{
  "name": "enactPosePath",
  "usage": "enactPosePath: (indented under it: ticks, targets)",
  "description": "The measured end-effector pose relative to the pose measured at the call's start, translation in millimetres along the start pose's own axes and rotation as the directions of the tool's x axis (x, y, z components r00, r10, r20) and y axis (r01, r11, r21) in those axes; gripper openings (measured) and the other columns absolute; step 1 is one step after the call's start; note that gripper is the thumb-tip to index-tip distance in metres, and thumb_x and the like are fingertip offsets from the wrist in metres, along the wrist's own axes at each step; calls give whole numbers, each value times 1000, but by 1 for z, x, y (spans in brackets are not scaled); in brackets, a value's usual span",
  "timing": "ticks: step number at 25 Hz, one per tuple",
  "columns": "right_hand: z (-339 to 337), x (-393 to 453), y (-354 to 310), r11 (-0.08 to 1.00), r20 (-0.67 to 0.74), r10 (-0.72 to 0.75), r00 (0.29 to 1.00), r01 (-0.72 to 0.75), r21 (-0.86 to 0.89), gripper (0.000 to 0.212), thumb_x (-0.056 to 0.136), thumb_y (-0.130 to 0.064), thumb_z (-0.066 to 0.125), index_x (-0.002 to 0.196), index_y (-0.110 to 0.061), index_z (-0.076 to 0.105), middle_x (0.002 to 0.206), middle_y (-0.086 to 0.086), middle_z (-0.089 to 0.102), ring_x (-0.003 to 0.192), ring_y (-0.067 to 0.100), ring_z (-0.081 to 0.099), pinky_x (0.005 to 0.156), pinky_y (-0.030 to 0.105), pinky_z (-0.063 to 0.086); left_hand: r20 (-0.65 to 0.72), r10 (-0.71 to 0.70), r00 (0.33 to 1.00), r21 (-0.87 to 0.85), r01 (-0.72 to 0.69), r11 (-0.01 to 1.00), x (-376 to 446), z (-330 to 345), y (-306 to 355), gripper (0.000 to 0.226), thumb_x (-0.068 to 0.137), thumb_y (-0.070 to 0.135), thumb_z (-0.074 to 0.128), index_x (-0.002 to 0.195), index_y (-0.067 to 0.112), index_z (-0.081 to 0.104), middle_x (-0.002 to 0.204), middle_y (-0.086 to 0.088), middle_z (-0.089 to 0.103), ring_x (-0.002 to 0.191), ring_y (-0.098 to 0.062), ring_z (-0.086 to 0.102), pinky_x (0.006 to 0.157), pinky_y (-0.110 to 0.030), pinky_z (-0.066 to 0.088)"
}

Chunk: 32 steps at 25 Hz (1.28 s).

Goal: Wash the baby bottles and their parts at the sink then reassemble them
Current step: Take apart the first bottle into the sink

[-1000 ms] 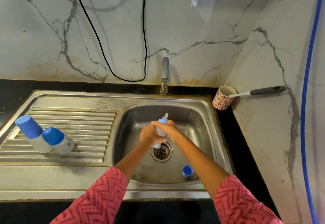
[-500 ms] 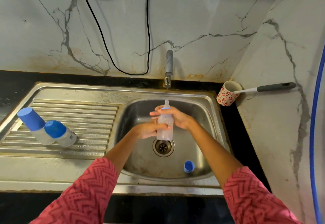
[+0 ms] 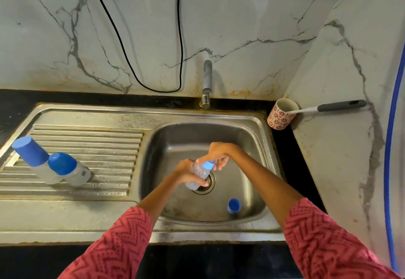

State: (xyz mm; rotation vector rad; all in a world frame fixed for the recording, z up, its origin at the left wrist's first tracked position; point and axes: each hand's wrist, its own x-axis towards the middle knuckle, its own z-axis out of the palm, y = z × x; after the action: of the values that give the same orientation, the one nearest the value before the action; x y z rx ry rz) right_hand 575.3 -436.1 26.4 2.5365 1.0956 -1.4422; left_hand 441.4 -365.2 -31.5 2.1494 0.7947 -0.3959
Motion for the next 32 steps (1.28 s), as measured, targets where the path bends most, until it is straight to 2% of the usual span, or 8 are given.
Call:
enactPosePath:
  ticks: [5, 8, 13, 20, 23, 26, 29, 32]
  targets:
    - [2, 7, 19, 938, -149, -312, 938, 279, -206, 44, 71, -21, 80, 112, -12, 65, 114, 4, 62, 99, 20, 58, 83, 33, 49, 102, -120, 988, 290, 86, 953, 5, 10, -26, 79, 55, 55, 83, 120, 19, 56, 119, 1, 60, 111, -19, 56, 89, -27, 45]
    - [-6, 9, 39, 922, -215, -375, 902, 387, 14, 54, 65, 0, 80, 114, -11, 61, 119, 6, 61, 110, 18, 56, 91, 31, 47, 155, -140, 978, 111, 124, 986, 5, 33, -44, 75, 56, 31, 88, 122, 14, 56, 116, -1, 63, 104, -19, 60, 85, -26, 48]
    - [16, 11, 62, 745, -201, -304, 931, 364, 559, 49, 74, 10, 71, 117, -11, 59, 112, 3, 61, 104, 14, 57, 85, 19, 47, 222, -73, 972, 32, 67, 997, 13, 58, -42, 57, 68, 4, 78, 120, 12, 57, 105, 0, 58, 93, -14, 54, 76, -24, 45]
    - [40, 21, 80, 436, -131, -356, 925, 289, 852, 51, 81, 7, 64, 125, -15, 52, 114, 6, 62, 105, 19, 60, 97, 32, 48, 280, -185, 942, 127, 155, 980, 21, 77, -72, 61, 72, -1, 74, 126, 15, 50, 136, -10, 47, 99, -17, 50, 76, -21, 47]
    - [43, 30, 82, 448, -112, -342, 933, 267, 853, 49, 81, 9, 63, 125, -10, 54, 117, 8, 62, 108, 19, 59, 97, 29, 49, 336, -246, 909, 219, 178, 959, 19, 67, -70, 58, 85, 3, 59, 138, 13, 38, 139, -11, 42, 119, -25, 49, 81, -23, 42]
    - [42, 33, 75, 530, -151, -296, 943, 294, 796, 46, 82, 10, 63, 123, -11, 57, 116, 6, 63, 109, 17, 59, 89, 22, 51, 103, -253, 962, 240, 223, 945, 26, 40, -55, 44, 91, 7, 47, 135, 5, 43, 138, -15, 45, 125, -29, 48, 94, -27, 41]
    - [40, 31, 60, 618, -263, -251, 932, 363, 697, 50, 77, 9, 68, 123, -7, 59, 115, 7, 63, 104, 14, 58, 78, 14, 50, -25, -257, 966, -334, 234, 913, 28, 11, -24, 38, 102, 25, 35, 121, -3, 54, 126, -23, 56, 117, -36, 53, 93, -36, 42]
    - [34, 30, 43, 756, -335, -298, 894, 435, 489, 49, 73, 10, 70, 120, -2, 62, 116, 12, 64, 102, 18, 61, 83, 23, 53, 197, -43, 979, -867, 195, 459, 24, 2, 11, 41, 100, 41, 33, 107, 10, 59, 109, -10, 64, 99, -24, 61, 91, -37, 47]
